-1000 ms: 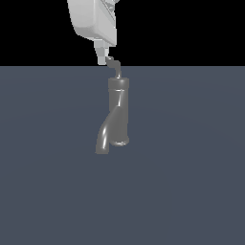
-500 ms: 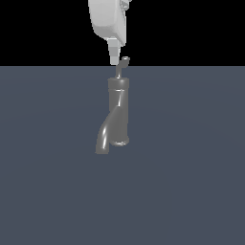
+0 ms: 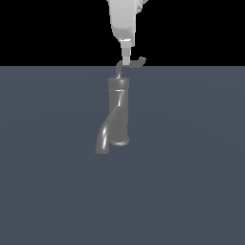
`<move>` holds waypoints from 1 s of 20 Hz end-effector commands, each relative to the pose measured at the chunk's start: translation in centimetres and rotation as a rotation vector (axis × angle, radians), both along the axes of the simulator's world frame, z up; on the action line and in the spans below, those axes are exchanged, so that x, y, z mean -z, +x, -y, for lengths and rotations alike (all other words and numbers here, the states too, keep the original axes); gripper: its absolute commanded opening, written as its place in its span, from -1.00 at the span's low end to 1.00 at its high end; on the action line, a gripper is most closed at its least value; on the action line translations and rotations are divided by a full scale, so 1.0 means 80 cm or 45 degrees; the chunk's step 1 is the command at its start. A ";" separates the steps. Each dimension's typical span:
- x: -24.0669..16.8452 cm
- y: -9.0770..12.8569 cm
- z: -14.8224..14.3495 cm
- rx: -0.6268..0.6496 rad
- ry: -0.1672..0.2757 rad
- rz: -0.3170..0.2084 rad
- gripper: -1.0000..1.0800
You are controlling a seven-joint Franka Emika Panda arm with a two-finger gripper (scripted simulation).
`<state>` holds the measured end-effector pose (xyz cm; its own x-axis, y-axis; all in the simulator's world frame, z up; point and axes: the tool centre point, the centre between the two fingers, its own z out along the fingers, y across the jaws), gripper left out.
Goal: Turn on the faucet by rotating a designated handle.
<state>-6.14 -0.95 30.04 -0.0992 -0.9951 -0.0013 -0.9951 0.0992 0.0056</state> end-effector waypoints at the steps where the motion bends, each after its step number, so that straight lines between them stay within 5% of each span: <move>1: 0.000 0.009 0.034 0.046 -0.003 0.008 -1.00; 10: 0.000 0.028 0.074 0.063 -0.003 0.007 -1.00; 11: 0.000 0.028 0.074 0.063 -0.003 0.007 -1.00; 12: 0.000 0.028 0.030 -0.010 0.005 0.006 -1.00; 20: 0.000 0.052 0.045 0.008 0.003 0.006 -1.00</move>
